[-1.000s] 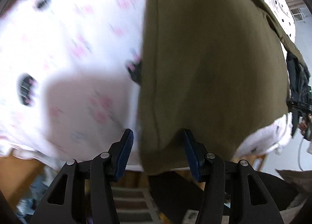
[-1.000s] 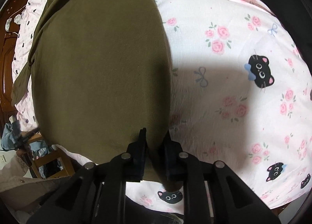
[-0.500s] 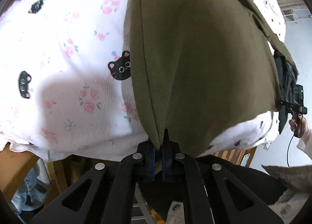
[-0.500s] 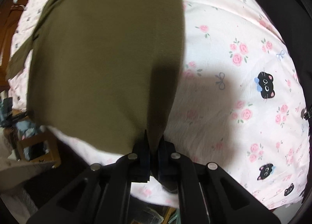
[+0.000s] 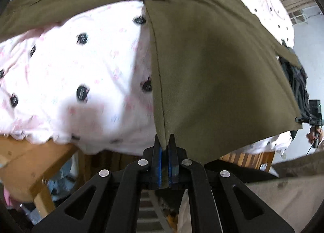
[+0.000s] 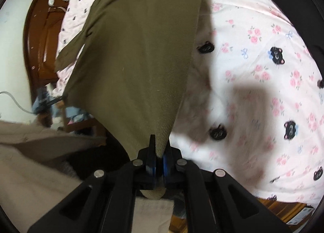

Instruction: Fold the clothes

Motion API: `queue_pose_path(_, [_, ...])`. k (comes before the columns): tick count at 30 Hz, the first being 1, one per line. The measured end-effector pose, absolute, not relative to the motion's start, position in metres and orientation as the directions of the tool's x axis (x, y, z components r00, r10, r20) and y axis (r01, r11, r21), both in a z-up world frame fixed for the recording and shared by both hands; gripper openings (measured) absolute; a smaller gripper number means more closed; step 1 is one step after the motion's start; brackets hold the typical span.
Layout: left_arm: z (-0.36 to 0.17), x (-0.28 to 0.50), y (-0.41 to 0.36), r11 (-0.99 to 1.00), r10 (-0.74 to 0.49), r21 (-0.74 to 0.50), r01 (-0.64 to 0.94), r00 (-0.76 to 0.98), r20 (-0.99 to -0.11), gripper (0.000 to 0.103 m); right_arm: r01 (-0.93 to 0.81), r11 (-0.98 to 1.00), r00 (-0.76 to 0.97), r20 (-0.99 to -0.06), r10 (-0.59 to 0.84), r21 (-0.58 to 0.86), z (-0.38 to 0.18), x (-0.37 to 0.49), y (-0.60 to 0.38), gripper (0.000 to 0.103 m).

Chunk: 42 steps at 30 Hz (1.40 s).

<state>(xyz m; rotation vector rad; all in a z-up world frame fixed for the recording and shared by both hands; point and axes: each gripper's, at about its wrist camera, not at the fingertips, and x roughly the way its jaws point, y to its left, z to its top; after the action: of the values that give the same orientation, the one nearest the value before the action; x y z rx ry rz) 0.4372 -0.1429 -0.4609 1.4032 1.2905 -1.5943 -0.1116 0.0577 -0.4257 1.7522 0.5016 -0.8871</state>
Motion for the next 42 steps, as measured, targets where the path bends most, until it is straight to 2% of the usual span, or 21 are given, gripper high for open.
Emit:
queue_pose_path(4, [-0.491,0.45,-0.127,-0.284,0.194,-0.212,0.935,-0.161,-0.968,0.004,0.729,-0.354,0.622,-0.783,-0.014,0.586,-0.432,-0.108,0.066,0.005])
queue_pose_path(12, [-0.573,0.432,-0.108,-0.352,0.291,-0.102,0.931,0.005,-0.957,0.004,0.807,-0.411,0.516,-0.845,0.14,0.424,-0.508,-0.104,0.058,0.005])
queue_pose_path(15, [-0.577,0.439,-0.102,-0.347,0.292,-0.072,0.935,0.035,-0.956,0.005,0.831,-0.411,0.478,-0.859,0.183,0.375,-0.519,-0.097,0.062,0.008])
queue_pose_path(17, [-0.575,0.446,-0.098,-0.355,0.288,-0.043,0.934,0.066,-0.955,0.007,0.838,-0.426,0.457,-0.865,0.208,0.34,-0.519,-0.098,0.07,0.016])
queue_pose_path(20, [-0.578,0.465,-0.084,-0.374,0.315,0.076,0.925,0.203,-0.927,0.007,0.849,-0.444,0.425,-0.87,0.249,0.288,-0.52,-0.106,0.089,0.024])
queue_pose_path(24, [-0.544,0.486,-0.083,-0.297,0.228,0.07,0.952,0.142,-0.963,0.007,0.877,-0.446,0.341,-0.888,0.309,0.182,-0.513,-0.12,0.112,0.026])
queue_pose_path(28, [-0.512,0.469,-0.11,-0.267,0.095,-0.014,0.964,0.012,-0.995,0.008,0.862,-0.49,0.253,-0.949,0.189,0.132,-0.472,-0.14,0.104,0.026])
queue_pose_path(30, [-0.505,0.451,-0.131,-0.257,0.04,-0.064,0.964,-0.056,-0.998,0.013,0.858,-0.5,0.191,-0.976,0.101,0.117,-0.45,-0.143,0.081,0.027])
queue_pose_path(34, [-0.511,0.4,-0.173,-0.294,-0.043,-0.153,0.943,-0.173,-0.984,0.017,0.894,-0.422,0.136,-0.989,-0.065,0.151,-0.424,-0.112,0.0,0.039])
queue_pose_path(37, [-0.521,0.347,-0.205,-0.36,-0.086,-0.196,0.912,-0.242,-0.966,0.017,0.913,-0.355,0.149,-0.973,-0.174,0.203,-0.424,-0.067,-0.075,0.047])
queue_pose_path(42, [-0.545,0.276,-0.249,-0.495,-0.1,-0.17,0.852,-0.25,-0.963,0.021,0.926,-0.292,0.171,-0.956,-0.238,0.239,-0.451,0.007,-0.186,0.048])
